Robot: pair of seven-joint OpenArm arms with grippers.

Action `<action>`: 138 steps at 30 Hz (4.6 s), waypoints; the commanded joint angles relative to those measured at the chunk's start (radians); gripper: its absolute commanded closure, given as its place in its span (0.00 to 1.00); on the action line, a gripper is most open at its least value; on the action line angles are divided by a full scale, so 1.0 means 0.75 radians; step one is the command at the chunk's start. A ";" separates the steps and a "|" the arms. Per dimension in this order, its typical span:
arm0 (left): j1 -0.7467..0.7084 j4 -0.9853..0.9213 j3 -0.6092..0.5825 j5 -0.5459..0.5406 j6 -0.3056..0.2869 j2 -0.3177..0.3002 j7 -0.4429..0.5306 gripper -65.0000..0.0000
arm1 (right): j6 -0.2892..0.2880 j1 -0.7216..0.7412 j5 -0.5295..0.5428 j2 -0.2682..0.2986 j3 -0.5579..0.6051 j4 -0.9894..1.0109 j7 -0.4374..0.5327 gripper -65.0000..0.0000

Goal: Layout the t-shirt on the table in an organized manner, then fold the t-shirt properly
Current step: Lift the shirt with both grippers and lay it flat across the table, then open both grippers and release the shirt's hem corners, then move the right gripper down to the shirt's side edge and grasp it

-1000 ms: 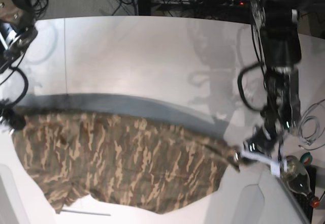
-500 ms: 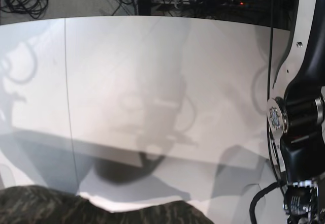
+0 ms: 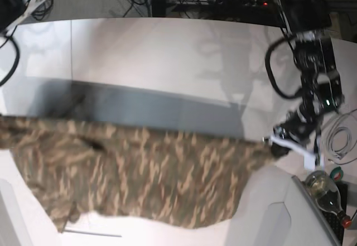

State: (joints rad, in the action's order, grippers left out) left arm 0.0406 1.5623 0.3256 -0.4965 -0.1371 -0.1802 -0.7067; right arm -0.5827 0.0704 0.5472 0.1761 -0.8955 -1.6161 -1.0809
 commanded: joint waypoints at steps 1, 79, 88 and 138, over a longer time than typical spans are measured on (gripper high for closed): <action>-0.018 -0.002 0.003 -0.020 -0.008 -0.016 0.078 1.00 | 0.001 -0.031 0.028 0.014 0.002 0.018 0.072 1.00; -0.599 -0.167 0.262 -0.028 -0.002 -0.072 0.248 0.22 | 0.001 -0.494 0.020 -0.154 -0.157 0.255 0.491 0.29; -0.438 -0.151 0.518 -0.016 -0.006 -0.106 0.246 0.22 | 0.003 -0.105 -0.186 0.075 -0.147 0.521 0.503 0.28; -0.380 -0.255 0.330 -0.016 -0.008 -0.151 0.254 1.00 | 0.197 0.265 -0.555 0.108 0.268 1.065 1.066 1.00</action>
State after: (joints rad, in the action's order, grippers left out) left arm -0.2497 1.3544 0.5671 -0.5014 -0.1413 -0.2737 -0.5346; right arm -0.4160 0.2420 0.1131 0.2371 -0.6941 -0.8089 -0.3149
